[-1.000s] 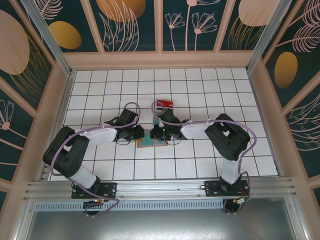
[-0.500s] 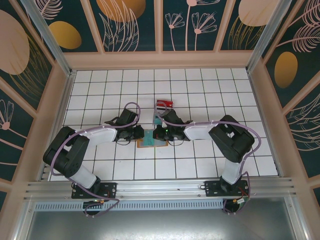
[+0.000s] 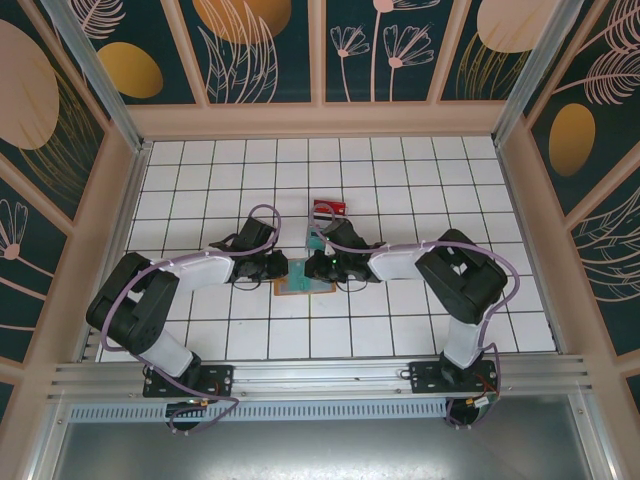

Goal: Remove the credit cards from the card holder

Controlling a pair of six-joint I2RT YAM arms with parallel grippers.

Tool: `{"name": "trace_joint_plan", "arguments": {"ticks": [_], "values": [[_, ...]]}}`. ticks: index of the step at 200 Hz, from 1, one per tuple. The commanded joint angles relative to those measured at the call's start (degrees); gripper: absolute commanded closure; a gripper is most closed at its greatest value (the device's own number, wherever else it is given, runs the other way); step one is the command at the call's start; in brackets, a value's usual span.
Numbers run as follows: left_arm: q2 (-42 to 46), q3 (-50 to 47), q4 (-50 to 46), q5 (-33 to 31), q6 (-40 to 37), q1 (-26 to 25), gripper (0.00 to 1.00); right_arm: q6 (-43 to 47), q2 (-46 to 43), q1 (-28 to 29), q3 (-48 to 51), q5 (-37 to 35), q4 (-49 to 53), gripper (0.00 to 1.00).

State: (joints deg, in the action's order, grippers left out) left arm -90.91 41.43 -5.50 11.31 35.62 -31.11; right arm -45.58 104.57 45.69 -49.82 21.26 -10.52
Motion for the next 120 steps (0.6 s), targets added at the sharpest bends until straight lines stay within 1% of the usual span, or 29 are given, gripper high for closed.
{"name": "trace_joint_plan", "arguments": {"ticks": [1, 10, 20, 61, 120], "values": [[-1.0, -0.1, -1.3, 0.0, -0.3, -0.1, 0.81, -0.5, 1.1, -0.2, -0.3, 0.2, -0.8, 0.95], [-1.0, -0.1, -1.4, -0.1, -0.3, -0.1, 0.8, -0.5, 0.4, -0.4, 0.3, -0.1, -0.6, 0.99], [-1.0, -0.1, -1.4, -0.2, -0.4, -0.1, 0.81, -0.6, -0.2, -0.8, 1.2, -0.3, -0.6, 1.0], [-1.3, 0.0, -1.4, -0.2, -0.7, -0.1, 0.8, 0.6, -3.5, -2.8, 5.0, -0.7, -0.6, 1.0], [-1.2, 0.1, -1.5, 0.2, -0.8, 0.0, 0.8, 3.4, -8.5, -5.6, 7.6, -0.3, 0.7, 1.0]]}}
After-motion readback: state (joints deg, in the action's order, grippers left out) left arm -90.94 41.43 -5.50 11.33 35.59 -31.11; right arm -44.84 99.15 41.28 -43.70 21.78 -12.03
